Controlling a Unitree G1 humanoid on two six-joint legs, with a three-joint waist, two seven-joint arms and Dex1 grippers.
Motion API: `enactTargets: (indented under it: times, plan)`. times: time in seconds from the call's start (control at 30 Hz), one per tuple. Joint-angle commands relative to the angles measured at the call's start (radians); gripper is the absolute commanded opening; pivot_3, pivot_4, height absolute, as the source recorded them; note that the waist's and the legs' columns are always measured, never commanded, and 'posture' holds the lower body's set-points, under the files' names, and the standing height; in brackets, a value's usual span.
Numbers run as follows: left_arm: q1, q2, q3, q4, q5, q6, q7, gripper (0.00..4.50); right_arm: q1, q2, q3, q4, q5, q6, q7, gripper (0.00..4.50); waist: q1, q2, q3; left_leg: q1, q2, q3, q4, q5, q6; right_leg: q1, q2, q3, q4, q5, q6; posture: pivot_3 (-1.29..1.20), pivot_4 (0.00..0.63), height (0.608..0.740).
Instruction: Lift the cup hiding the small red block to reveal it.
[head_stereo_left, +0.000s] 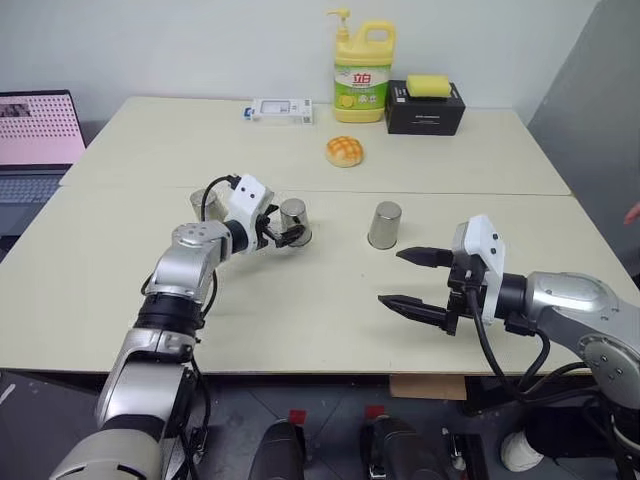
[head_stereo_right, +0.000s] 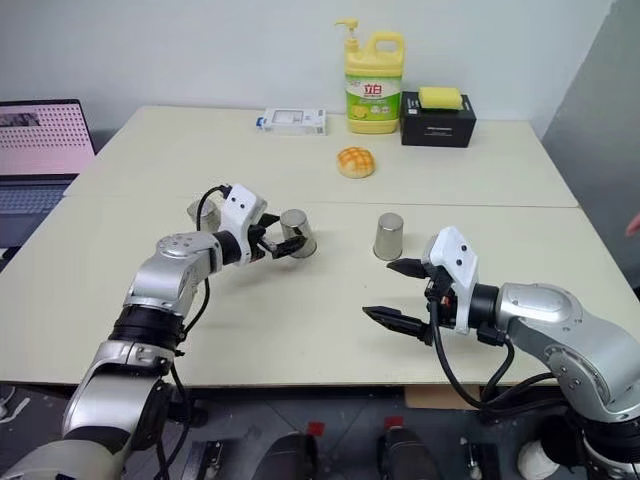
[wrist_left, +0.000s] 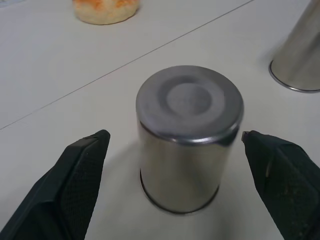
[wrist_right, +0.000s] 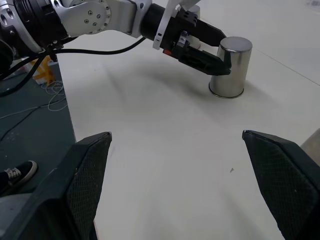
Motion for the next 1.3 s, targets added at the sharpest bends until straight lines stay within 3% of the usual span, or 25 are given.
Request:
enactTargets:
  times: [0.03, 0.13, 0.43, 0.83, 1.1, 1.3]
  plan:
    - [-0.059, -0.028, 0.005, 0.081, 0.021, -0.070, -0.001, 4.50, -0.005, 0.005, -0.027, -0.038, 0.022, -0.004, -0.015, 4.44, -0.001, 0.000, 0.000, 0.000, 0.000, 0.000, 0.000, 0.000, 0.000, 0.000, 0.000, 0.000, 0.000, 0.000, 0.000, 0.00, 0.150, 0.740]
    - [-0.085, -0.051, 0.003, 0.140, 0.032, -0.108, -0.008, 4.50, -0.006, 0.008, -0.024, -0.040, 0.022, -0.003, -0.022, 4.44, -0.001, 0.000, 0.000, 0.000, 0.000, 0.000, 0.000, 0.000, 0.000, 0.000, 0.000, 0.000, 0.000, 0.000, 0.000, 0.00, 0.150, 0.740]
    - [-0.102, -0.065, 0.021, 0.175, 0.042, -0.149, -0.011, 2.73, 0.001, 0.009, -0.023, -0.046, 0.021, -0.004, -0.033, 4.50, -0.001, 0.000, 0.000, 0.000, 0.000, 0.000, 0.000, 0.000, 0.000, 0.000, 0.000, -0.001, 0.000, 0.000, 0.000, 0.00, 0.150, 0.740]
    - [-0.084, -0.051, 0.091, 0.022, 0.061, -0.172, 0.173, 2.73, -0.001, 0.009, -0.021, -0.044, 0.022, -0.004, -0.035, 4.50, -0.001, 0.000, 0.000, -0.001, 0.000, 0.000, 0.000, 0.000, 0.000, 0.000, 0.000, 0.000, 0.000, 0.000, 0.000, 0.00, 0.150, 0.740]
    - [-0.092, -0.060, 0.143, 0.119, 0.060, -0.159, 0.293, 2.73, -0.011, 0.012, -0.017, -0.040, 0.027, 0.000, -0.037, 4.50, -0.001, 0.000, 0.000, 0.000, 0.000, 0.000, 0.000, 0.000, 0.000, 0.000, 0.000, -0.001, 0.000, 0.000, 0.000, 0.00, 0.150, 0.740]
    - [-0.098, -0.064, 0.156, 0.204, 0.055, -0.162, 0.290, 2.73, -0.011, 0.014, -0.019, -0.044, 0.032, 0.003, -0.042, 4.50, -0.001, 0.000, 0.000, -0.001, 0.000, 0.000, 0.000, 0.000, 0.000, 0.000, 0.000, -0.001, 0.000, 0.000, 0.000, 0.00, 0.150, 0.740]
